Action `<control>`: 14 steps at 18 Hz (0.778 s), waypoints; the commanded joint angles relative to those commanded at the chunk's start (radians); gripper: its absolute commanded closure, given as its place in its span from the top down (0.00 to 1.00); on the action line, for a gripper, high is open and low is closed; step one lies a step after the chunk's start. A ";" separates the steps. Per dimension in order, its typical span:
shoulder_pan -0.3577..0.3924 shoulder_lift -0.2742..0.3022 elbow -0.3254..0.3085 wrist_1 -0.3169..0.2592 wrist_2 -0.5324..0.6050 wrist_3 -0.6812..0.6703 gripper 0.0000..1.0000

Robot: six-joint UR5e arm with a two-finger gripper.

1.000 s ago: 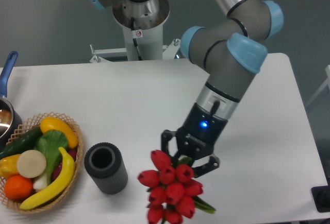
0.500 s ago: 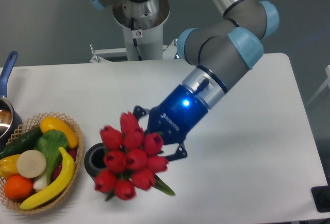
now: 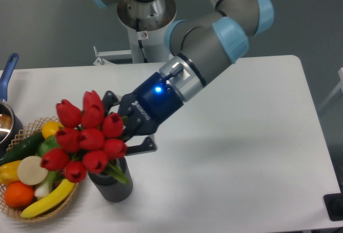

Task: Insert the flowers into the vase
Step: 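Lower the tulip stems into the black vase opening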

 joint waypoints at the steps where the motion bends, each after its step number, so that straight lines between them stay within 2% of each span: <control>1: 0.002 0.011 -0.026 0.000 -0.002 0.017 0.08; 4: 0.008 0.052 -0.066 0.000 -0.028 0.020 0.08; 8: 0.011 0.051 -0.077 0.000 -0.029 0.028 0.07; 14: 0.017 0.038 -0.141 0.000 -0.028 0.157 0.07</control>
